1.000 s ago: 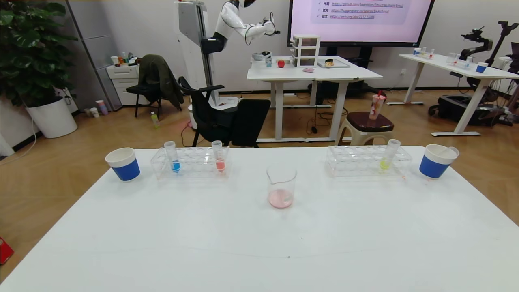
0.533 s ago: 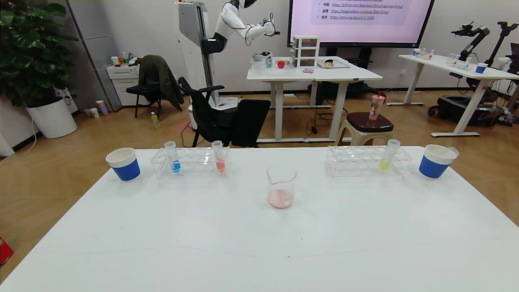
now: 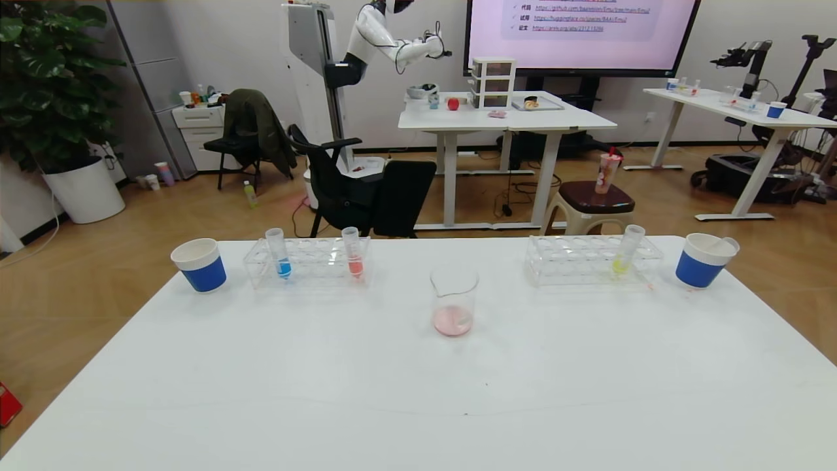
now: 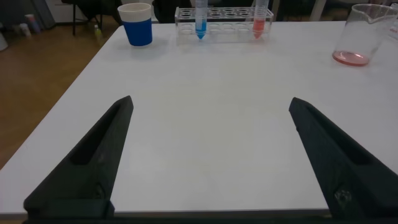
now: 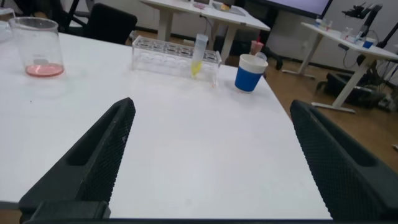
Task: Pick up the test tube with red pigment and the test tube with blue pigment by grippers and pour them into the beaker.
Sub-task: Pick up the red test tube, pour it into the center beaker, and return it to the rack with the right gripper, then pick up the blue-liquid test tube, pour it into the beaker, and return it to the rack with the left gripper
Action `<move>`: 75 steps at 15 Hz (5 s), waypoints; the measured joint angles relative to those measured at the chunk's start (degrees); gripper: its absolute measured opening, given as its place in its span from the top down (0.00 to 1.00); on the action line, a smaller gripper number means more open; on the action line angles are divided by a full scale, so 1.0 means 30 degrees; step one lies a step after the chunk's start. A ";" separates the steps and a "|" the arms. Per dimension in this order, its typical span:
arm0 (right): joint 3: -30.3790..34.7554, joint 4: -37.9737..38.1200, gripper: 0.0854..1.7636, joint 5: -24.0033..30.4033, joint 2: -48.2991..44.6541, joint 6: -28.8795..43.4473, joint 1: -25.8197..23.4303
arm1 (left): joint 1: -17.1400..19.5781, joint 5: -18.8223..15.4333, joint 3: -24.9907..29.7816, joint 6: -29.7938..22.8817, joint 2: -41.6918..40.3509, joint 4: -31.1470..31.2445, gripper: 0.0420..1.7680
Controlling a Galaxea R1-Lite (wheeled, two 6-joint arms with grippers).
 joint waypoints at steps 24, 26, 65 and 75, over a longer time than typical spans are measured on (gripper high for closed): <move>0.2011 0.0256 0.02 0.0134 -0.0289 0.2645 0.0000 | 0.0000 -0.0037 -0.0033 -0.0089 0.0000 -0.0102 0.01; 0.2011 0.0248 0.02 0.0134 -0.0289 0.2645 0.0000 | 0.0000 -0.0215 -0.1239 -0.0081 0.0232 -0.0024 0.01; 0.2020 0.0256 0.02 0.0134 -0.0289 0.2645 0.0000 | 0.0142 0.0821 -1.9383 -0.1008 4.5837 -2.7128 0.01; 0.2020 0.0256 0.02 0.0138 -0.0289 0.2637 0.0000 | 0.0049 0.0829 -1.9550 -0.1032 4.5845 -2.7209 0.73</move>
